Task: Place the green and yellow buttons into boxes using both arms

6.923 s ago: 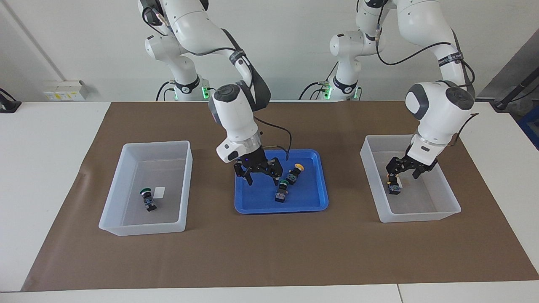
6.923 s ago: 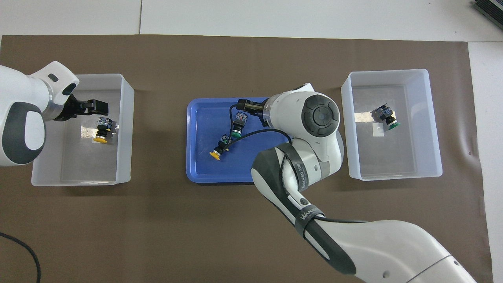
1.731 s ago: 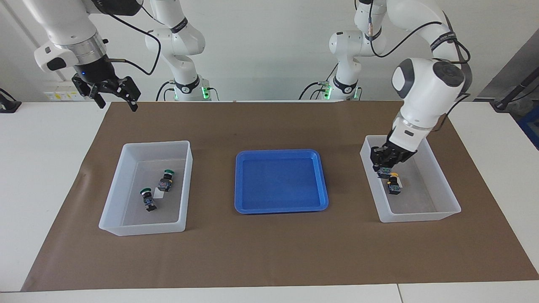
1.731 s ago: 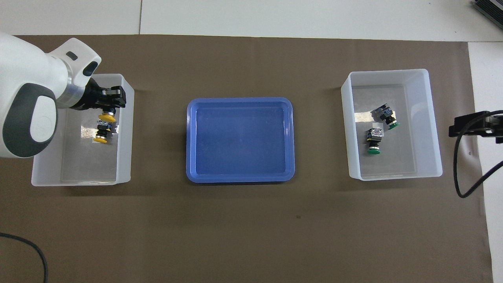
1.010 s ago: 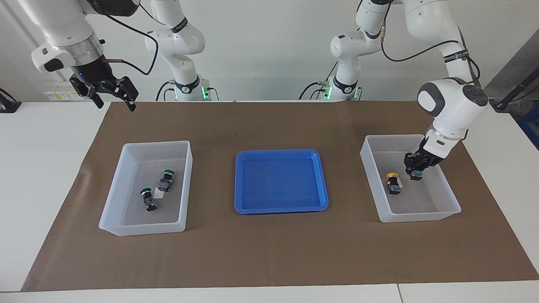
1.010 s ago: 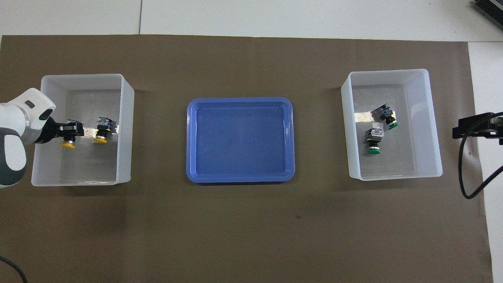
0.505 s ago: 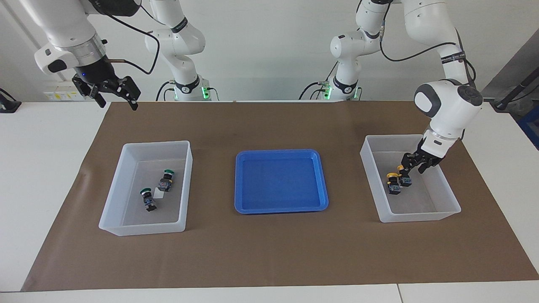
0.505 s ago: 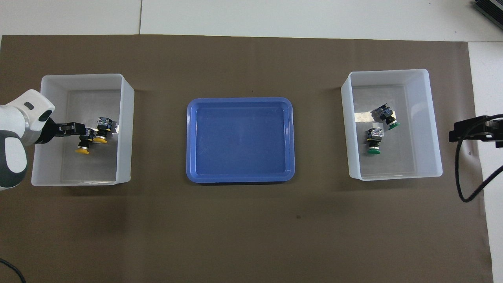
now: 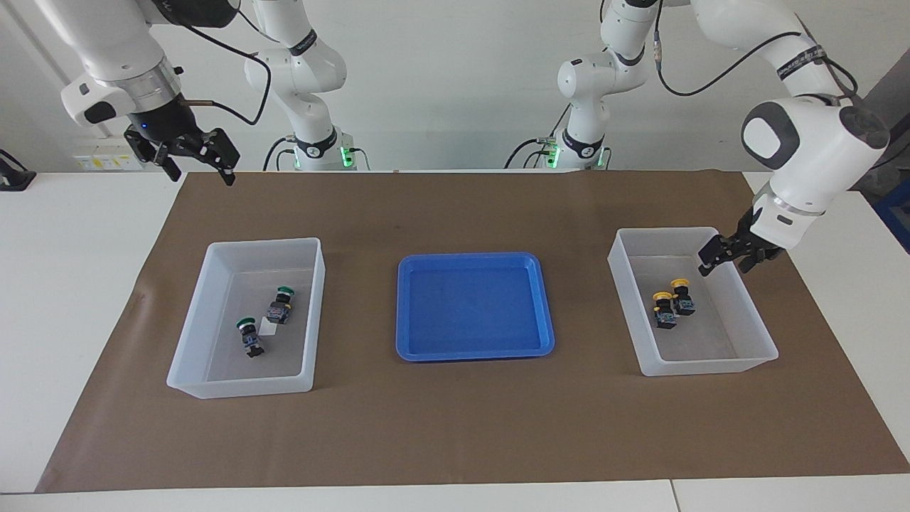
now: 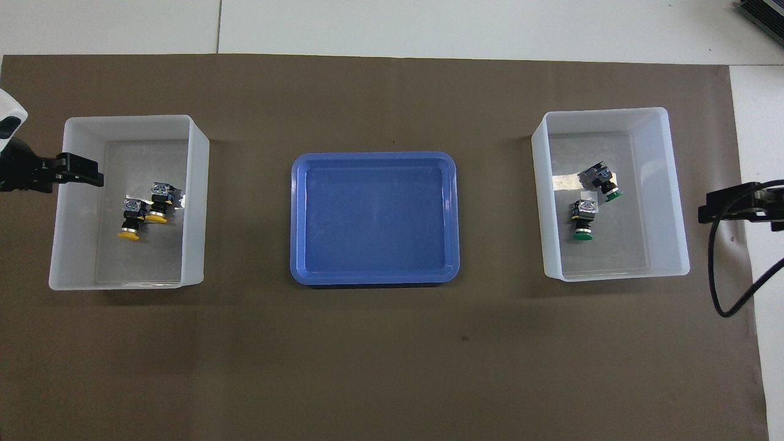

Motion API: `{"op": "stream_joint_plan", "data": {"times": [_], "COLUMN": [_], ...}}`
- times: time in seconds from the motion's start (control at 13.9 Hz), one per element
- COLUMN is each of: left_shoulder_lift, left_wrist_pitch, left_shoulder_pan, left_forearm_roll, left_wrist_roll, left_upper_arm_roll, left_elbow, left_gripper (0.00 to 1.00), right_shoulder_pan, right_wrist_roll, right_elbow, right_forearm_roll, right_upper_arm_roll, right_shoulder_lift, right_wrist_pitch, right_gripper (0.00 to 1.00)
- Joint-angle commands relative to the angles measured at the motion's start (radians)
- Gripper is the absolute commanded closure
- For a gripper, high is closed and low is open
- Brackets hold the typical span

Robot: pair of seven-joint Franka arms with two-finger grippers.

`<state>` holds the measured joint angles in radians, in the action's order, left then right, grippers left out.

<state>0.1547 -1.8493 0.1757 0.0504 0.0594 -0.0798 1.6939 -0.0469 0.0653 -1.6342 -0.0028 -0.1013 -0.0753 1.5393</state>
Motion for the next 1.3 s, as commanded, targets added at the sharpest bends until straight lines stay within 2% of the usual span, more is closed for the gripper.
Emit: {"op": "stream_joint_plan", "data": {"times": [0.0,0.29,0.43,0.58,0.79,1.01,1.23], "left_shoulder_lift": [0.036,-0.013,-0.038,-0.076,-0.138,-0.136,-0.124], "left_wrist_pitch": [0.184,0.399,0.445,0.435,0.340,0.320,0.297], "left_shoulder_pan": [-0.076,-0.119,-0.154,-0.159,-0.160,-0.162,-0.159], "left_forearm_roll": [-0.056,-0.046,-0.047,-0.049,-0.047,-0.049,-0.057], "left_wrist_roll": [-0.079,-0.085,-0.099,-0.110,-0.139,-0.141,-0.132], "left_upper_arm_roll": [0.005,-0.006,-0.006,-0.015,-0.017,-0.012,-0.015], "left_elbow": [-0.160,-0.235,-0.244,-0.232,-0.120,-0.135,-0.155], "left_gripper": [0.08,0.08,0.07,0.07,0.07,0.06,0.02], "right_shoulder_pan": [-0.001,-0.001,0.001,0.001,0.001,0.001,0.002], "right_wrist_roll": [-0.038,-0.038,-0.038,-0.036,-0.036,-0.035,-0.035], "right_elbow": [0.017,0.017,0.017,0.016,0.016,0.014,0.010], "right_forearm_roll": [-0.017,-0.013,-0.006,-0.005,-0.005,-0.003,0.000], "right_upper_arm_roll": [0.000,0.000,0.000,-0.001,-0.002,0.000,-0.002], "right_shoulder_lift": [0.003,0.003,0.003,0.002,0.003,0.002,0.000], "right_wrist_pitch": [-0.019,-0.019,-0.018,-0.018,-0.016,-0.016,-0.015], "right_gripper": [0.00,0.00,0.00,0.00,0.00,0.00,0.00]}}
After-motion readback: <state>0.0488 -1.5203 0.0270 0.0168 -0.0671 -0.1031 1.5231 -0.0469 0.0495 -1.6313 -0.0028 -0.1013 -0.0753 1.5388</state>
